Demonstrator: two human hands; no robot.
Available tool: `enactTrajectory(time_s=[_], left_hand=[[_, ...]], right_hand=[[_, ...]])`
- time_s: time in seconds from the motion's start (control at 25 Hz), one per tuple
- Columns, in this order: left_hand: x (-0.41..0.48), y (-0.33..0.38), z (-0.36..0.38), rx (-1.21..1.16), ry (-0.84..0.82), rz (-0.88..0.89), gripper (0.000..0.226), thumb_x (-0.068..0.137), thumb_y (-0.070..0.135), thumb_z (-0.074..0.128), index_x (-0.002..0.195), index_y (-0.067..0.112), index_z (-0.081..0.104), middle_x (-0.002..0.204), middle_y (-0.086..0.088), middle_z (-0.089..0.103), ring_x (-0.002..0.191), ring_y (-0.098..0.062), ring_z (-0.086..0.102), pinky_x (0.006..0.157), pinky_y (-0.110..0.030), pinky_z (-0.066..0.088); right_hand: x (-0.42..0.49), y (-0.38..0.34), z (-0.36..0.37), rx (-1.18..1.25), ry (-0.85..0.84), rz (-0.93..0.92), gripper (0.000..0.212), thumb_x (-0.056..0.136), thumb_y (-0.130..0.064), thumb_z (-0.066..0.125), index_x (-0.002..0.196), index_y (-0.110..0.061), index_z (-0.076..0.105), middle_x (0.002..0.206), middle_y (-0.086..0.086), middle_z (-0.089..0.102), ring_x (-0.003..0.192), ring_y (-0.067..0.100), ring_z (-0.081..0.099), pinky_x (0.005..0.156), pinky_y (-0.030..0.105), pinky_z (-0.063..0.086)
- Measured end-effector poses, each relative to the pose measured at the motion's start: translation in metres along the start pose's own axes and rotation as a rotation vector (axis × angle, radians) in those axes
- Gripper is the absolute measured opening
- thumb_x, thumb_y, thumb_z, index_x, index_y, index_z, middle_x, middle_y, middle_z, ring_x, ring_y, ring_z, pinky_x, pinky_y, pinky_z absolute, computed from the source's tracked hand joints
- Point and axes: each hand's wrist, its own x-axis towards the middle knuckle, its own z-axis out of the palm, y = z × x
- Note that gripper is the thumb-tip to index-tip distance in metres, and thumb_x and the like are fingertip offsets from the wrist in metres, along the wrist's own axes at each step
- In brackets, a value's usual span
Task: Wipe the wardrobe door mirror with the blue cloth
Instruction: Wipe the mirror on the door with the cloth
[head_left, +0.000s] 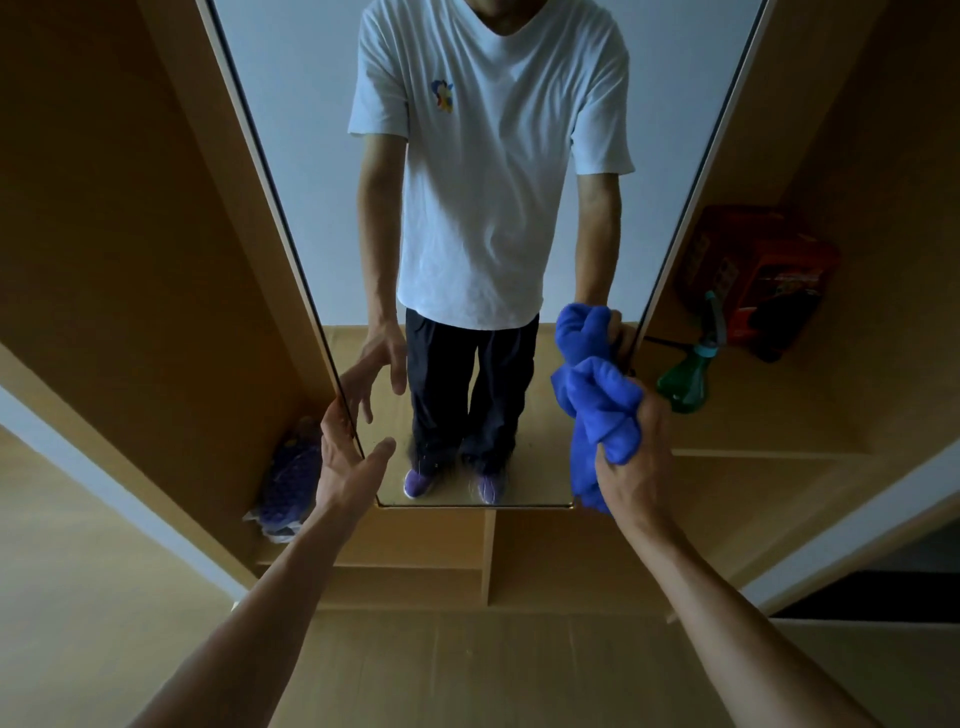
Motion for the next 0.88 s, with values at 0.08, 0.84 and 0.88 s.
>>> enactTrajectory(time_s=[0.08, 0.84, 0.88], left_hand=[[0.000, 0.001, -0.001, 0.024, -0.007, 0.014, 0.099, 0.082, 0.038, 0.065, 0.159, 0.032, 0.003, 0.166, -0.006, 0.018, 0.150, -0.031, 0.026, 0.115, -0.056, 0.035], [0.021, -0.007, -0.041, -0.049, -0.293, 0.043, 0.094, 0.066, 0.036, 0.063, 0.150, 0.042, 0.024, 0.147, 0.007, 0.044, 0.136, -0.018, 0.045, 0.109, -0.053, 0.045], [0.023, -0.008, -0.043, -0.081, -0.299, 0.054, 0.085, 0.071, 0.030, 0.063, 0.149, 0.043, 0.029, 0.144, 0.011, 0.049, 0.133, -0.011, 0.049, 0.109, -0.051, 0.046]], right_hand=[[0.009, -0.007, 0.001, 0.107, 0.067, -0.035, 0.020, 0.102, -0.009, 0.052, 0.082, -0.006, 0.051, 0.070, 0.012, 0.048, 0.064, 0.028, 0.050, 0.057, 0.040, 0.047], [-0.014, -0.078, 0.109, 0.275, 0.026, 0.066, 0.040, 0.106, 0.002, 0.036, 0.067, -0.005, 0.040, 0.052, 0.012, 0.043, 0.045, 0.028, 0.042, 0.045, 0.026, 0.030], [-0.019, -0.083, 0.120, 0.291, 0.023, 0.036, 0.040, 0.107, 0.001, 0.037, 0.068, -0.009, 0.044, 0.055, 0.008, 0.045, 0.047, 0.025, 0.044, 0.047, 0.026, 0.032]])
